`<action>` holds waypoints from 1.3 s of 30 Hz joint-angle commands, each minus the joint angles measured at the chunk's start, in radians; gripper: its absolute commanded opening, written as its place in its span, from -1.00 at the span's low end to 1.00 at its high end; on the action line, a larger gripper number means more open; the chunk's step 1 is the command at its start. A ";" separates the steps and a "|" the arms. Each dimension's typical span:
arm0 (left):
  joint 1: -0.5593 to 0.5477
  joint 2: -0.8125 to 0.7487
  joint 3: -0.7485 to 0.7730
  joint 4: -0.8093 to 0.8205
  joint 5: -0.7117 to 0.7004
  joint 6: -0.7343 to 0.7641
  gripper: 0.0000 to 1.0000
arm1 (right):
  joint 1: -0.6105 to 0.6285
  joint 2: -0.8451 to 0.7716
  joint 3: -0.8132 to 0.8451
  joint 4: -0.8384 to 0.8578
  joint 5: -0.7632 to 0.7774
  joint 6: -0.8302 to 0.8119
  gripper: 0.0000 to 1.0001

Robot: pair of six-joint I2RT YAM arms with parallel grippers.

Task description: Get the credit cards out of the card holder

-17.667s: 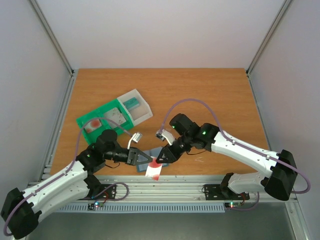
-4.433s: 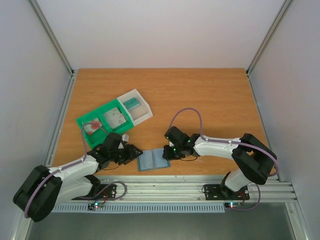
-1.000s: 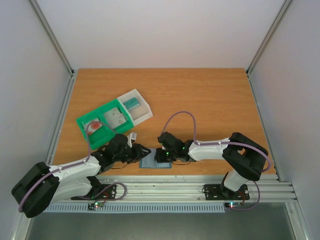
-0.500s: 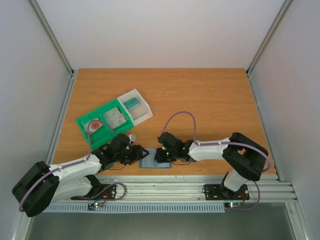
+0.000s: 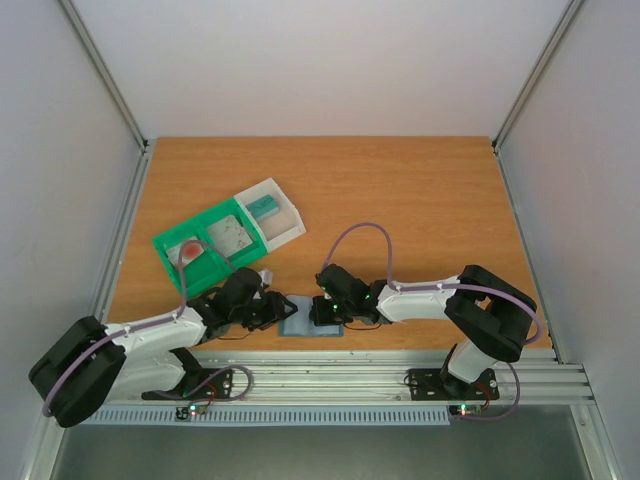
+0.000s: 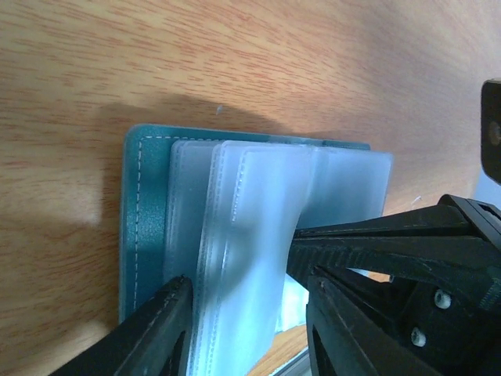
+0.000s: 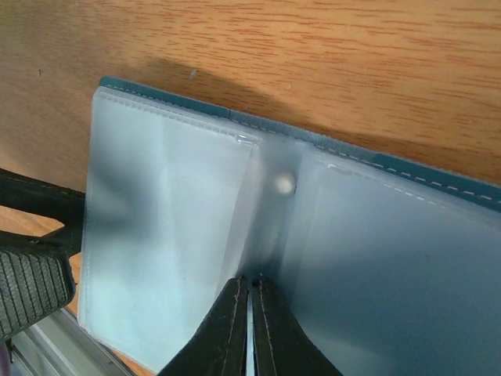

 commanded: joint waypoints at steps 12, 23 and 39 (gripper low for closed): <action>-0.006 -0.081 0.032 0.029 0.028 -0.023 -0.41 | 0.000 -0.002 -0.017 -0.006 0.032 -0.009 -0.91; -0.026 -0.070 0.053 0.041 0.046 -0.031 -0.45 | 0.000 -0.012 -0.009 0.014 0.016 -0.005 -0.92; -0.084 0.076 0.065 0.227 0.076 -0.069 -0.45 | 0.000 -0.106 -0.068 0.058 0.074 -0.009 -0.74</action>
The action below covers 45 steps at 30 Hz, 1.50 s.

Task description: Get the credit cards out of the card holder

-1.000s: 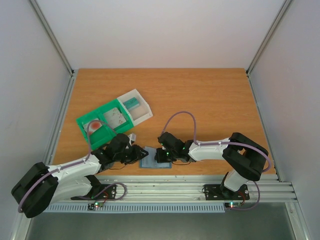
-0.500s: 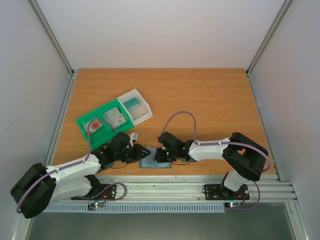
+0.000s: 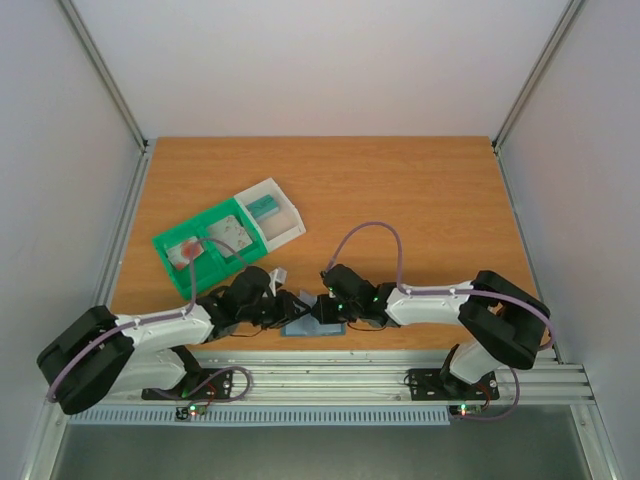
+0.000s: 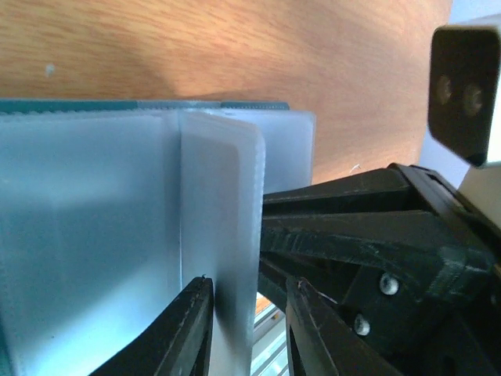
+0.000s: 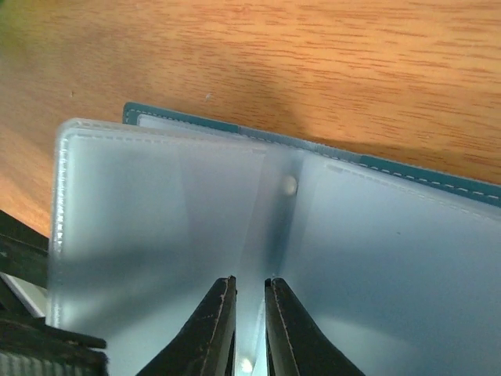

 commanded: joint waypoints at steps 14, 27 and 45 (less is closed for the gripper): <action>-0.073 0.027 0.092 0.016 -0.034 0.026 -0.46 | 0.000 -0.186 -0.081 -0.072 0.152 -0.026 -0.74; -0.075 0.021 0.108 -0.068 -0.074 0.054 -0.58 | 0.000 -0.267 -0.118 -0.076 0.122 -0.011 -0.74; -0.075 -0.017 0.126 -0.124 -0.091 0.071 -0.61 | 0.002 -0.317 -0.104 -0.090 0.038 0.026 -0.30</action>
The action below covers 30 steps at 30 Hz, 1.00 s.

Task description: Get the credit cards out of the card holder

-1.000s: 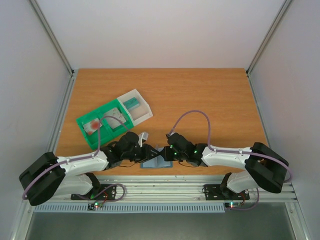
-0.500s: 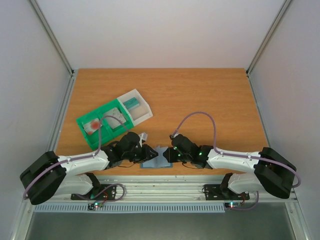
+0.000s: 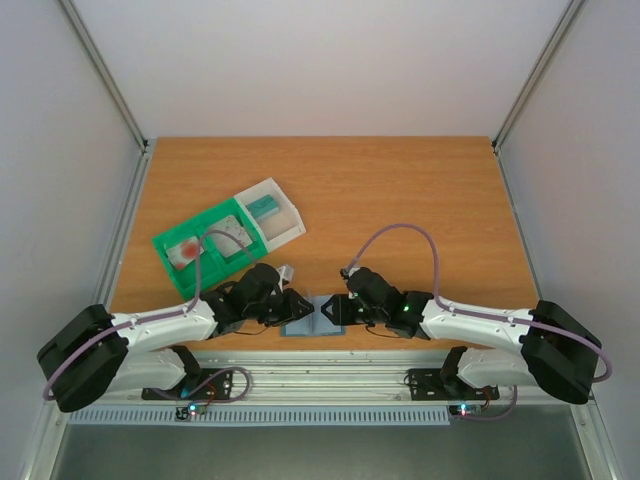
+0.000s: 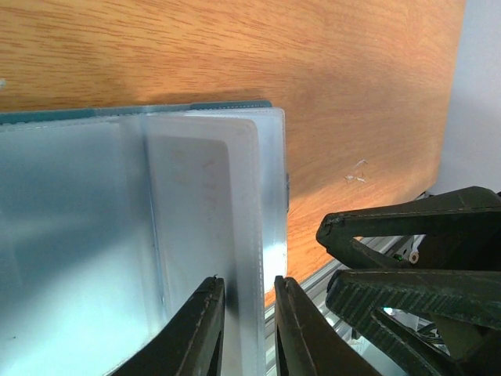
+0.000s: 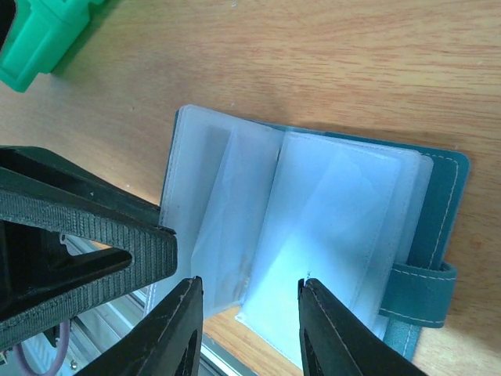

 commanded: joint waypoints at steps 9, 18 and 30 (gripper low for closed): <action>-0.007 -0.101 0.033 -0.052 -0.058 0.027 -0.55 | 0.003 0.024 0.029 0.001 -0.033 -0.001 -0.35; -0.008 -0.063 0.031 -0.068 -0.047 0.025 -0.58 | 0.003 0.080 0.014 0.065 -0.066 0.022 -0.37; -0.008 -0.061 0.036 -0.027 -0.040 0.017 -0.65 | 0.007 0.064 -0.012 0.139 -0.103 0.029 -0.36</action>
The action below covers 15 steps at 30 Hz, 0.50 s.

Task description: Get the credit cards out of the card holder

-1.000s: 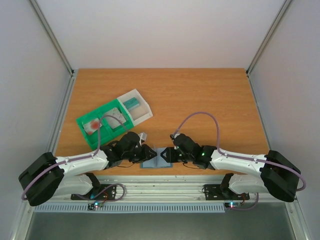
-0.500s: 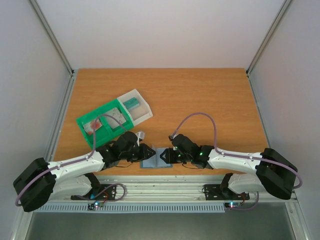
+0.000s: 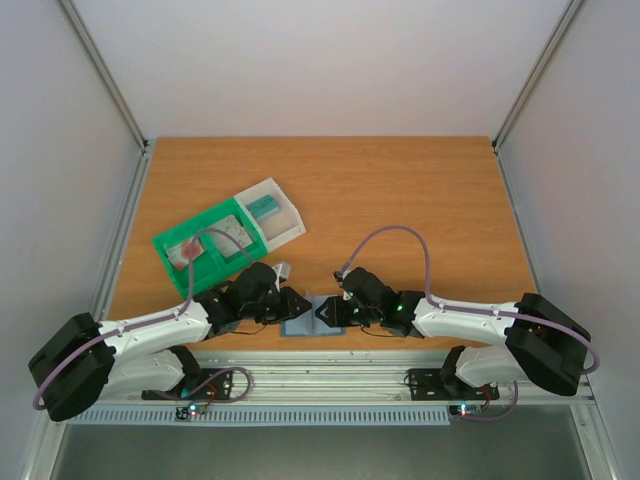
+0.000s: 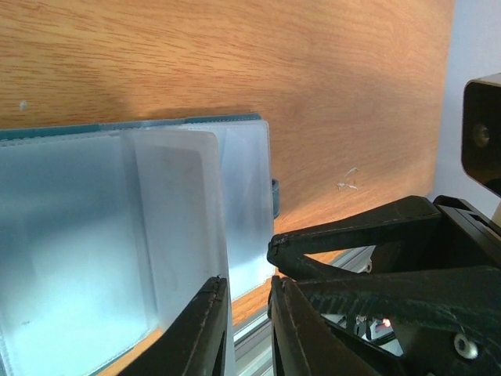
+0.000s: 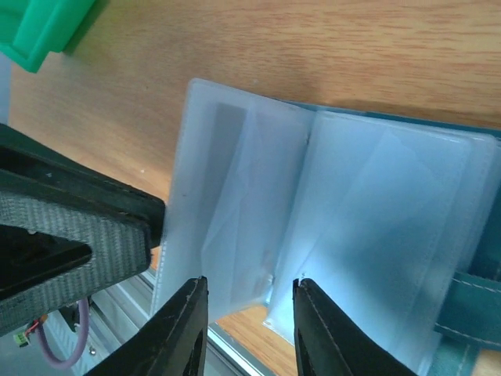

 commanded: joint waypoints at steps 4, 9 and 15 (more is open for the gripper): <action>-0.008 0.021 0.025 0.053 0.000 0.000 -0.67 | 0.020 -0.004 -0.023 0.099 -0.042 0.019 -0.20; -0.009 0.030 0.029 0.067 0.005 -0.005 -0.67 | 0.034 -0.008 -0.037 0.131 -0.048 0.031 -0.13; -0.014 0.034 0.032 0.068 0.000 -0.008 -0.67 | 0.044 0.000 -0.034 0.139 -0.048 0.037 -0.02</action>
